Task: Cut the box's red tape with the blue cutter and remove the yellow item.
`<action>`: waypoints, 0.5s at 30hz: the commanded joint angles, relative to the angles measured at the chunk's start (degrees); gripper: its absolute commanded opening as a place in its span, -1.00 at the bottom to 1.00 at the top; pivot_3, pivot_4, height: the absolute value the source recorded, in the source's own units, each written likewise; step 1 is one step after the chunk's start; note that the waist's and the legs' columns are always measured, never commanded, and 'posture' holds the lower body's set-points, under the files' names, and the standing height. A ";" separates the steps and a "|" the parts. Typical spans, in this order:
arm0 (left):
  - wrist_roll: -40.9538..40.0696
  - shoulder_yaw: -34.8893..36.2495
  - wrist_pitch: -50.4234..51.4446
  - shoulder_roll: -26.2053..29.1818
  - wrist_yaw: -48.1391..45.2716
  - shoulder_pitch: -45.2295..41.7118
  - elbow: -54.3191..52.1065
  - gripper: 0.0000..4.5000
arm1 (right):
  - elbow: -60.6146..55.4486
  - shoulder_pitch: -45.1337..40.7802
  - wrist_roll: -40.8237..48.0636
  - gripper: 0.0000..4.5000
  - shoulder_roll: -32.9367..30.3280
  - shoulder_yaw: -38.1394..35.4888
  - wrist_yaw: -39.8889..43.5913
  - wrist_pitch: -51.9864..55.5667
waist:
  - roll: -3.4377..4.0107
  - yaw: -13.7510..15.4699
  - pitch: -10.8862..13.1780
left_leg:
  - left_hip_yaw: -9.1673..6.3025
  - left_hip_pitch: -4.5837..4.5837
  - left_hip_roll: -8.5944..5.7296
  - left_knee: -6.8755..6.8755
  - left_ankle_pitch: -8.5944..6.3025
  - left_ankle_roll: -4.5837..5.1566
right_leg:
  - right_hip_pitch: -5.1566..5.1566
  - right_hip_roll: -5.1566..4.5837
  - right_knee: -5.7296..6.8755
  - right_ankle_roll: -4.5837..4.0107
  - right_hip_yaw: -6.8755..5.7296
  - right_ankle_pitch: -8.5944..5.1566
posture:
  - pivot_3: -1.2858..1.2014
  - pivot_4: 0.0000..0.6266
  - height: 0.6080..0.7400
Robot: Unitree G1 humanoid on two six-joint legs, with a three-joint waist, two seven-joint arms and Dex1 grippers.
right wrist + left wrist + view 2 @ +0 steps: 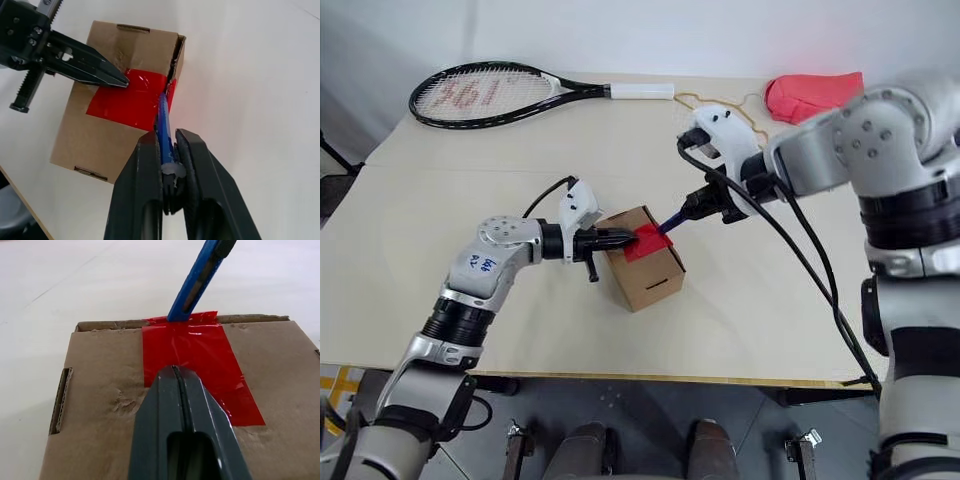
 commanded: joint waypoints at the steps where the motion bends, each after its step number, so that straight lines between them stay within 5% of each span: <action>1: 3.04 -3.50 1.54 -1.11 0.96 2.85 2.81 -1.00 | 1.64 -4.66 3.02 -0.94 -1.20 5.20 4.18 0.28 | 0.02 0.07 -0.02 | 0.00 0.02 0.00 -0.01 0.00 0.00 | 0.02 0.00 0.00 0.00 0.00 0.00 | 0.03 -0.52 1.00; 15: 2.86 -2.50 1.73 -2.20 2.42 3.36 3.30 -1.00 | -0.92 -8.03 16.83 -0.94 -13.70 20.58 6.69 0.28 | -0.01 1.23 -0.04 | 0.07 0.04 0.00 -0.05 -0.01 0.01 | 0.01 0.00 -0.10 -0.01 0.03 0.00 | 0.03 -0.52 1.00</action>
